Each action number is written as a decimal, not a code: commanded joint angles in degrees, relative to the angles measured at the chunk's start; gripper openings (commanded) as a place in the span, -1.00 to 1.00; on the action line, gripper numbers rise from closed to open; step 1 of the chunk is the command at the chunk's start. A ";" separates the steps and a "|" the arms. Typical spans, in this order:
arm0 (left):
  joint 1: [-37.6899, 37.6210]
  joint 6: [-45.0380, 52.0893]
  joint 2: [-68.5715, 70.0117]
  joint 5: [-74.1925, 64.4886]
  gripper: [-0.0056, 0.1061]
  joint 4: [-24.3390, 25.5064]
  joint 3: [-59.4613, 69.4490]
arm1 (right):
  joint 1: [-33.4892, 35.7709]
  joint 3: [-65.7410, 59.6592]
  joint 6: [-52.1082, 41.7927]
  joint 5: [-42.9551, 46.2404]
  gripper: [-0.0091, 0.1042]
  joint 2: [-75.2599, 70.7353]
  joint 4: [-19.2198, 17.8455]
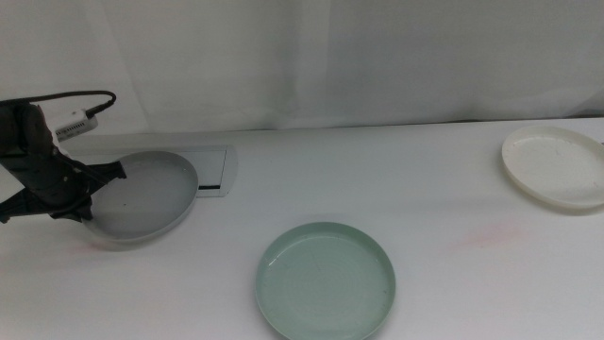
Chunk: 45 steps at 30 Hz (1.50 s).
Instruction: Stack the three bowls on top of each other.
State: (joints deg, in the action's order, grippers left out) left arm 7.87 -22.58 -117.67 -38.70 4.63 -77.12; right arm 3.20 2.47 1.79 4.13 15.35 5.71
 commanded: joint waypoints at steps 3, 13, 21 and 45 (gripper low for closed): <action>0.07 -0.10 1.44 -0.57 -0.95 0.49 0.22 | -0.25 -0.38 -0.27 0.53 0.98 -0.20 -0.14; 0.07 5.68 12.57 -0.28 -0.95 -4.95 0.22 | -0.25 -0.38 -0.27 0.53 0.98 -0.20 -0.14; 0.07 10.69 24.10 -2.60 -0.95 -10.40 0.22 | -0.25 -0.38 -0.27 0.53 0.98 -0.20 -0.14; -30.98 9.27 34.13 -0.47 -0.95 -12.65 14.03 | -0.25 -0.38 -0.27 0.40 0.98 -0.20 -0.14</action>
State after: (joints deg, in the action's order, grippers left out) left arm -21.41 -11.53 -83.61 -41.19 -8.05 -64.33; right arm 3.20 2.47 1.74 4.13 15.35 5.71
